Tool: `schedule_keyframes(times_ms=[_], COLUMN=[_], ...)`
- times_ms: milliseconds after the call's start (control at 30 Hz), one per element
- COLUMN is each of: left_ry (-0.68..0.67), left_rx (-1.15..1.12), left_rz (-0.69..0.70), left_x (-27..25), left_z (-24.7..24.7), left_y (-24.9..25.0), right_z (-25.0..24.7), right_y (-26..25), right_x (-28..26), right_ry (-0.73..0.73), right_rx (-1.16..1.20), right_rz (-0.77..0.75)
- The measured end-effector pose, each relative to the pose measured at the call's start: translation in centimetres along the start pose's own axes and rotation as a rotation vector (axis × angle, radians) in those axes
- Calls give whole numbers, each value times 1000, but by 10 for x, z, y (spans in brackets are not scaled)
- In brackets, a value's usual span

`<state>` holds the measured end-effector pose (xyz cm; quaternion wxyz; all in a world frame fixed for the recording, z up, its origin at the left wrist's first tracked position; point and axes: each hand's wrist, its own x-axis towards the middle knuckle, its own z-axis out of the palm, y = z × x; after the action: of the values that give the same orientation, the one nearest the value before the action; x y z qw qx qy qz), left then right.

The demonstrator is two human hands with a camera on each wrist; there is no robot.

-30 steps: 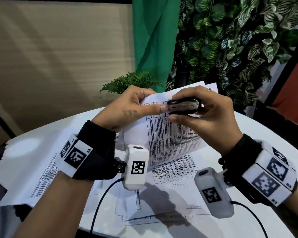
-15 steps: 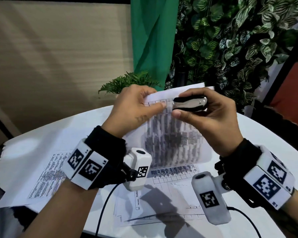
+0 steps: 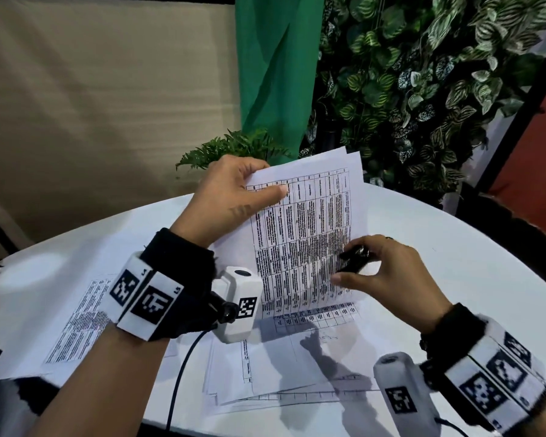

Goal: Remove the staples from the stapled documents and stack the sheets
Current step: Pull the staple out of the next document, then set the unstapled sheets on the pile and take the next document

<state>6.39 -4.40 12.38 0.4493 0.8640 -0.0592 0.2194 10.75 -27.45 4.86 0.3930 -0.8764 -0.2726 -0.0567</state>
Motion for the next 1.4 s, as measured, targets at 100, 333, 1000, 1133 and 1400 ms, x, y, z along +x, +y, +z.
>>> schedule_keyframes(times_ms=[100, 333, 1000, 1133, 1400], left_ry=[-41, -140, 379, 367, 275], left_rx=[-20, -88, -395, -283, 248], left_rz=[-2, 53, -57, -219, -856], left_x=[0, -4, -35, -43, -91], left_z=[-3, -9, -39, -119, -185], left_y=[0, 13, -22, -59, -215], right_z=[-8, -23, -39, -13, 59], right_y=[2, 10, -37, -16, 31], right_x=[6, 18, 40, 46, 27], right_ry=[31, -263, -96, -126, -434], right_rx=[242, 824, 1007, 886, 726], right_rz=[51, 205, -36, 179, 538])
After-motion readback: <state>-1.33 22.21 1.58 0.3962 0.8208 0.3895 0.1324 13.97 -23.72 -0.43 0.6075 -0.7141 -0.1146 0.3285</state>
